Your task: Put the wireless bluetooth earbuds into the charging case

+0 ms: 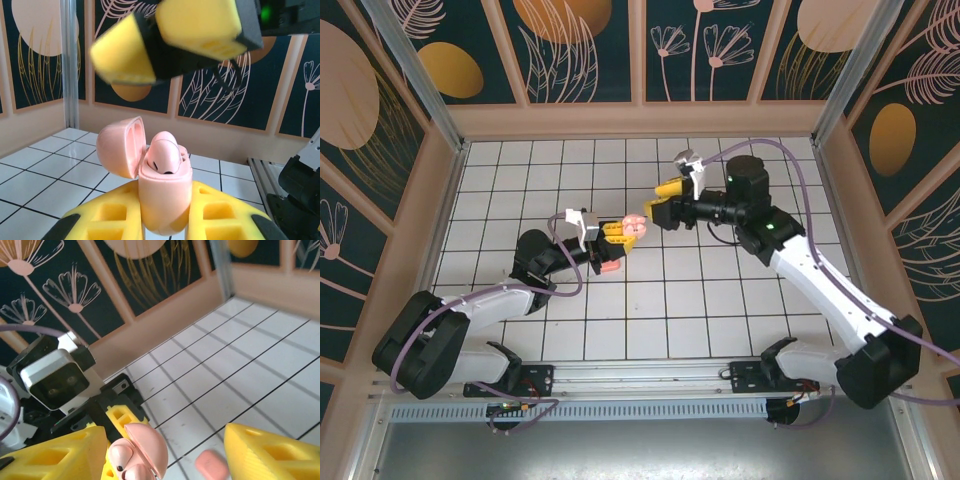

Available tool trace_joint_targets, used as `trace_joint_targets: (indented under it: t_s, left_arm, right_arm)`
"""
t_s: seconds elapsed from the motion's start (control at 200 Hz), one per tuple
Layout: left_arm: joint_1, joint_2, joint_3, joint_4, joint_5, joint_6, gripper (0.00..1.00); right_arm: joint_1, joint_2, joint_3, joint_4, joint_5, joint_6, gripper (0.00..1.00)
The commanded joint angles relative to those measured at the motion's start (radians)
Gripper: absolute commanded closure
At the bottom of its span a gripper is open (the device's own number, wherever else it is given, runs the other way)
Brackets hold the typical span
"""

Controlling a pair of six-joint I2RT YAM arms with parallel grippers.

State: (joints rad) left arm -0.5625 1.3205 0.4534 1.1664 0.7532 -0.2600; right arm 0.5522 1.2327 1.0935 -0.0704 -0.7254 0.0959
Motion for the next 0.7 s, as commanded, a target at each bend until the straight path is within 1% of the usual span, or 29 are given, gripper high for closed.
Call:
trace_joint_targets:
  t_s: [0.0,0.205,0.43,0.535,0.601,0.696]
  left_arm:
    - [-0.004,-0.024,0.024,0.033,0.027,0.003,0.93]
    - [-0.004,-0.040,0.025,0.012,0.020,0.013,0.92]
    - [-0.003,-0.044,0.028,-0.017,0.006,0.032,0.92]
    - [-0.003,-0.044,0.032,-0.027,0.000,0.036,0.92]
    - [-0.003,-0.045,0.032,-0.031,-0.007,0.039,0.92]
    - [-0.003,-0.047,0.032,-0.037,-0.013,0.044,0.92]
  right_arm:
    - [0.001,0.067,0.035,0.009,-0.155,0.069,0.36]
    - [0.001,0.122,0.056,0.017,-0.231,0.068,0.36]
    - [0.010,0.106,0.048,0.035,-0.331,0.058,0.37]
    - [0.012,0.091,0.042,0.037,-0.378,0.055,0.41]
    - [0.012,0.075,0.037,0.038,-0.402,0.050,0.45]
    - [0.009,0.027,0.021,0.053,-0.406,0.049,0.46]
